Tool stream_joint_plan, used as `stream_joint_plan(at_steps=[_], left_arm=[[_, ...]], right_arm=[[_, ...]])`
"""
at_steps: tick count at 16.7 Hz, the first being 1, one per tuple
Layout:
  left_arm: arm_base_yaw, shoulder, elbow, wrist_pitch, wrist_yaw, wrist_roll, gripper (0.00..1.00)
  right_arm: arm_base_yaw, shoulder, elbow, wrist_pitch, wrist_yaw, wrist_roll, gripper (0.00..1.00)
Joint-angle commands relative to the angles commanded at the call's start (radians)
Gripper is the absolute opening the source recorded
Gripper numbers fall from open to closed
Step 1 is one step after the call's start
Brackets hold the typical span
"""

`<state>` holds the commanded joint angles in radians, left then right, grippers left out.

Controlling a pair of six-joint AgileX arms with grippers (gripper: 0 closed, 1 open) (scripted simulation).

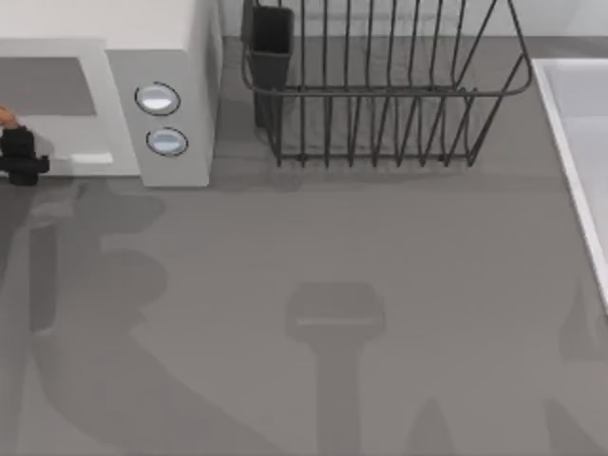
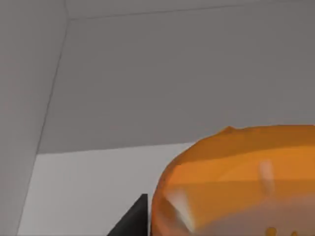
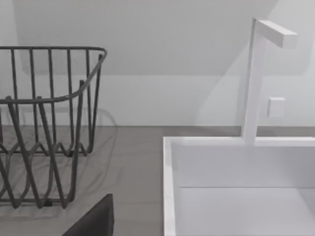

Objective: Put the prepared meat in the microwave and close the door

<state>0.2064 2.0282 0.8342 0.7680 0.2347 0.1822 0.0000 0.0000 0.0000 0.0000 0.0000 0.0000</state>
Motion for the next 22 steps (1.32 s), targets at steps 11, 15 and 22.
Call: stream_joint_plan(at_steps=[11,15,22], left_arm=[[0.007,0.002,-0.089,0.157,0.006,-0.080,0.00],[0.000,0.062,0.008,0.126,-0.003,-0.084,0.00],[-0.033,0.271,0.376,-0.017,-0.040,-0.102,0.00]], right_arm=[[0.000,0.000,0.000,0.000,0.000,0.000,1.00],[0.000,0.000,0.000,0.000,0.000,0.000,1.00],[0.000,0.000,0.000,0.000,0.000,0.000,1.00]])
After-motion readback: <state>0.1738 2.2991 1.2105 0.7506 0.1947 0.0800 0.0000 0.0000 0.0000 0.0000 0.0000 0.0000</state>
